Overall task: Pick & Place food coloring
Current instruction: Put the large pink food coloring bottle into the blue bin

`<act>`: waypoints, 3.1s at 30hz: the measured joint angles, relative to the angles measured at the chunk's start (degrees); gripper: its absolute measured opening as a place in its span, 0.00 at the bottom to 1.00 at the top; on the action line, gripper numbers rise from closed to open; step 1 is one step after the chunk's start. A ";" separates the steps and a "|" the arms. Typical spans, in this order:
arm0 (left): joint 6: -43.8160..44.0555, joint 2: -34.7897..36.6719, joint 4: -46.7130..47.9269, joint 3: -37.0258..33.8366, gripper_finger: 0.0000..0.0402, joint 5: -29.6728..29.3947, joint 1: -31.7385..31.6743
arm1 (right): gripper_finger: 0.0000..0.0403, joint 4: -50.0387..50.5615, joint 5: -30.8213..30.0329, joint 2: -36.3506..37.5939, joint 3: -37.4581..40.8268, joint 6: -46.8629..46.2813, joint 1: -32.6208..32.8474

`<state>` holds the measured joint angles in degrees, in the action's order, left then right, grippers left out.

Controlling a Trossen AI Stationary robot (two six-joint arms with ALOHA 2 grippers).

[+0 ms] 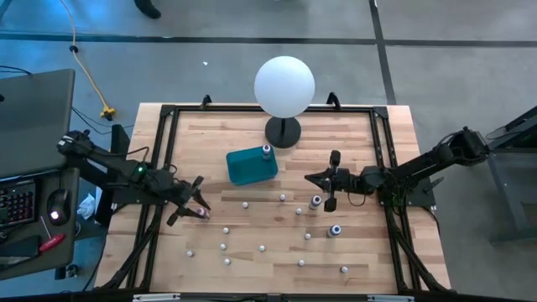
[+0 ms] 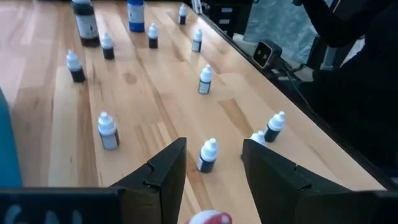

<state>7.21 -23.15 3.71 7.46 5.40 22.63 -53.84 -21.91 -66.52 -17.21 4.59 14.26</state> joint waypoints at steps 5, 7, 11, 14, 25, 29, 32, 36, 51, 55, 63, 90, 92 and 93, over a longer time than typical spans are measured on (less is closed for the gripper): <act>0.48 -1.13 4.53 0.00 0.38 0.26 -0.01 | 0.01 0.08 2.03 0.00 0.00 -0.05 0.00; 0.08 -1.67 5.91 -0.02 0.38 -0.30 -0.01 | 0.01 0.08 2.97 0.00 0.00 -0.05 0.00; -0.06 -2.30 6.75 -0.04 0.38 -2.09 -0.06 | 0.00 0.10 3.02 0.00 0.00 -0.05 0.00; -1.00 -2.28 6.70 -0.04 0.35 -2.70 -0.08 | 0.01 0.11 2.92 -0.02 0.00 -0.05 0.00; 5.18 -2.24 -5.30 0.11 0.25 -10.69 -0.12 | 0.01 0.02 -0.26 -0.02 0.00 -0.05 0.00; 7.00 -2.26 -7.80 4.42 0.27 -15.27 -0.08 | 0.00 0.02 -4.62 -0.04 0.00 -0.05 -0.02; 4.57 -3.39 -7.92 8.26 0.29 -21.39 -0.14 | 0.01 -0.01 -5.96 -0.04 0.00 -0.05 -0.04; -1.29 -8.96 -7.79 12.79 0.29 -28.26 -0.15 | 0.01 -0.01 -5.32 -0.04 0.00 -0.05 -0.04; 3.40 -41.50 -16.96 23.69 0.29 -26.14 -21.98 | 0.00 -0.03 -4.70 -0.04 0.00 -3.99 -0.02; 0.20 -47.00 -23.56 23.71 0.29 -21.35 -27.39 | 0.01 0.03 -4.49 -0.04 0.00 -4.60 -0.02; 0.12 -55.88 -27.58 23.74 0.29 -16.20 -33.41 | 0.01 0.43 -4.43 -0.04 0.00 -4.60 -0.02; -4.43 -67.55 -41.08 23.76 0.32 -12.27 -38.42 | 0.01 1.47 -4.61 -0.04 0.00 -4.66 -0.02; -4.47 -67.55 -40.62 24.06 0.36 -12.55 -38.42 | 0.02 1.50 -4.61 -0.04 0.00 -4.54 -0.11; -4.47 -67.55 -40.32 24.43 0.38 -12.58 -38.42 | 0.02 1.51 -4.60 -0.04 0.00 -4.35 -0.25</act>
<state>2.74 -90.70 -36.61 31.89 -7.18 -15.79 -52.33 -26.51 -66.57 -17.21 0.24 14.01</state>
